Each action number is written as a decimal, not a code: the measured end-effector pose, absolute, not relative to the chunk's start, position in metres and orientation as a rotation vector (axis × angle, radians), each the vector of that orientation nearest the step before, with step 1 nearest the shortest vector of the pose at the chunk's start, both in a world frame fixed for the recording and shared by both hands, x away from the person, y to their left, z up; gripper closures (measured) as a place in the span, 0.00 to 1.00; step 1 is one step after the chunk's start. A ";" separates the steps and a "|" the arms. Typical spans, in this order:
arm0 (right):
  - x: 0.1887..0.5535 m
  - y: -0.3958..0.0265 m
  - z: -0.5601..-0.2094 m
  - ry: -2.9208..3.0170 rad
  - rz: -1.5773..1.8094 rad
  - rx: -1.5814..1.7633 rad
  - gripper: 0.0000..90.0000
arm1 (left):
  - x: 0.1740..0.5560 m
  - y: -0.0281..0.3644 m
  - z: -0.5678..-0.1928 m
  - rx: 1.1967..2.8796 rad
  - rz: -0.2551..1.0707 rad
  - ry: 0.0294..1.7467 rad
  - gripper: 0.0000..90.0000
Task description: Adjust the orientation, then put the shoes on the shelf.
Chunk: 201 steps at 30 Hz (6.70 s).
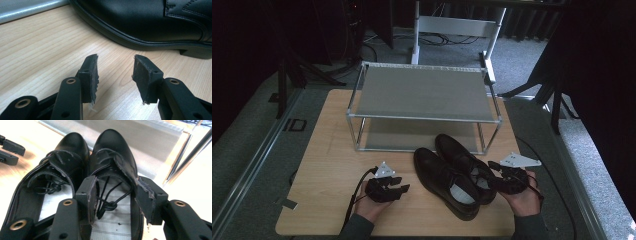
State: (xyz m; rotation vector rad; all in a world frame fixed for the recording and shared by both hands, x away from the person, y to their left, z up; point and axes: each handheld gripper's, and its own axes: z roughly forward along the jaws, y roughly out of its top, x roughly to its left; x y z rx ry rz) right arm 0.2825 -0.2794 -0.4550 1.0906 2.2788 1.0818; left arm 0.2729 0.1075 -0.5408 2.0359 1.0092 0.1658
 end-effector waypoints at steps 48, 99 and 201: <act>0.281 -0.242 -0.465 2.651 0.658 1.228 0.51 | 0.266 0.092 -0.540 2.073 0.172 0.936 0.56; 0.293 -0.248 -0.473 2.694 0.746 1.323 0.89 | 0.263 0.091 -0.535 2.020 0.211 0.932 0.56; 0.397 -0.154 -0.471 2.095 0.981 1.646 0.89 | 0.323 0.044 -0.516 1.947 0.450 1.024 0.72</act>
